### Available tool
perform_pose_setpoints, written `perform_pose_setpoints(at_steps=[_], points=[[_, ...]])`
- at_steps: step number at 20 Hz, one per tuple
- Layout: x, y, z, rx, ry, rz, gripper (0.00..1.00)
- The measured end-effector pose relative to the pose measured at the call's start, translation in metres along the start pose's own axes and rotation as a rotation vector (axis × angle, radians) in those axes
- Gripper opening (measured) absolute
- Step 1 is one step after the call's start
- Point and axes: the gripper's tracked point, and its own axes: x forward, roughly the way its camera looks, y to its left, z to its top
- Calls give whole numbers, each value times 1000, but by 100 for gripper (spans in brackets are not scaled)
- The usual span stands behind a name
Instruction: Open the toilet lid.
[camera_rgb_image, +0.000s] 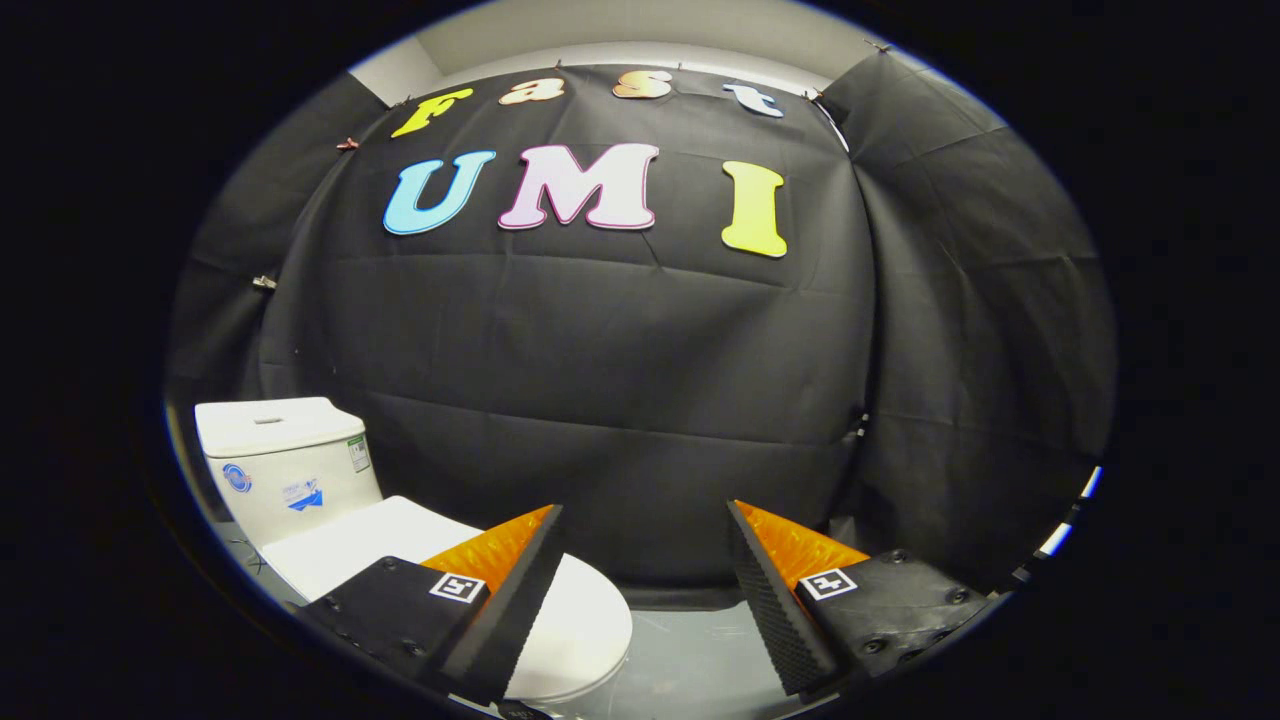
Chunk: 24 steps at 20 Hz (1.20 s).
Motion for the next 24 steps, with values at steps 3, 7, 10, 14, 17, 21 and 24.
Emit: perform_pose_setpoints(at_steps=[3, 7, 10, 14, 17, 21, 24], points=[[-1, 0, -1, 8, 4, 1, 98], [-3, 4, 1, -3, 0, 14, 98], [-6, 9, 7, -42, -6, 43, 98], [-10, 16, 27, -25, -16, 66, 98], [-14, 23, 27, 33, -3, 61, 98], [-26, 22, 19, 46, -1, 39, 98], [-35, 17, -3, 66, 28, 20, 98]])
